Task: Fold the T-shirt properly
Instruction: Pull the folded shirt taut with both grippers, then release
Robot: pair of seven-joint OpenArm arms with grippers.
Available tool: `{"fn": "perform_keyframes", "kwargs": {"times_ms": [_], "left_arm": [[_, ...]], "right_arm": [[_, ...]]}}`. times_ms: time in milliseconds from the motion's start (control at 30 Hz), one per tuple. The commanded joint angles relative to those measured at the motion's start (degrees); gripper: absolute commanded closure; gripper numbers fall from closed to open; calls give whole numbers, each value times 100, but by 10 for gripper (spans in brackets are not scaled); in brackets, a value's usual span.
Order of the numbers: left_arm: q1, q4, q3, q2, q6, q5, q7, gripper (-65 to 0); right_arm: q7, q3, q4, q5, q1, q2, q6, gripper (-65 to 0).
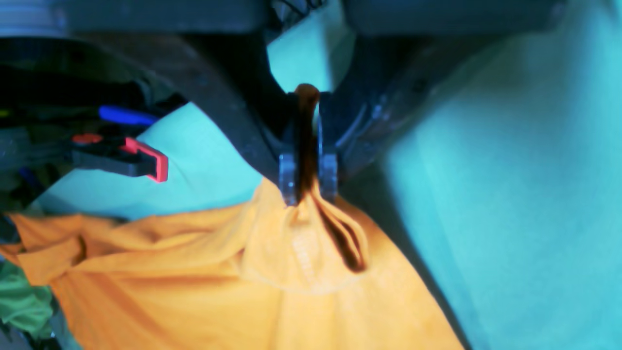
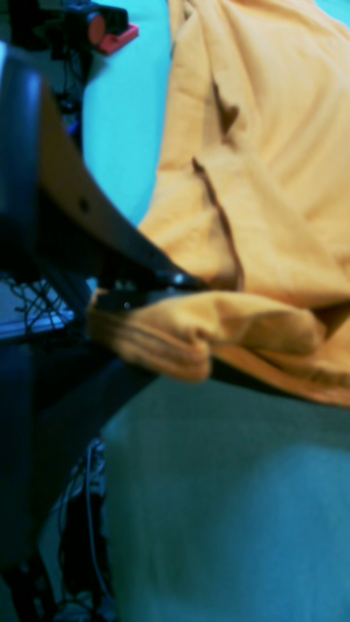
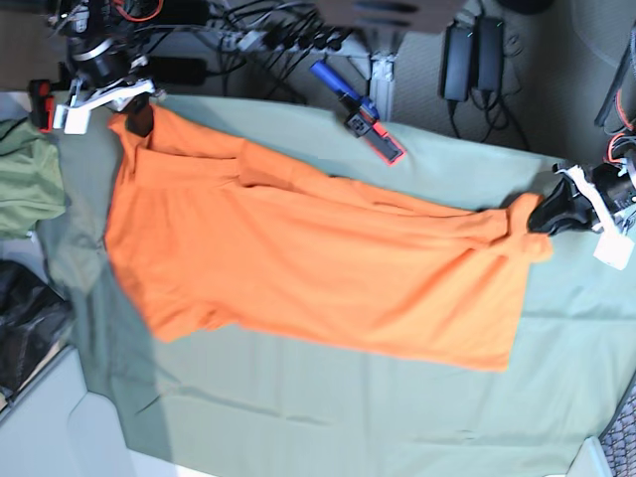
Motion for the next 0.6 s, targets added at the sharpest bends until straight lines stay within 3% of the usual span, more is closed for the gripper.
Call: {"fn": "perform_keyframes", "kwargs": {"times_ms": [0,233,567], "left_arm": [[17,116,-138,-103,-95,-162,-63,0],[321,356,-507,-105,-95,-372,63,0],[448,387,-507,-103,-95,-367,68,0]], "right_arm": [[92,98,118,48,-92,94,426,0],[90,291,138,46,-129,177,426,0],[94,295,136,2,-127,372,426,0]]}}
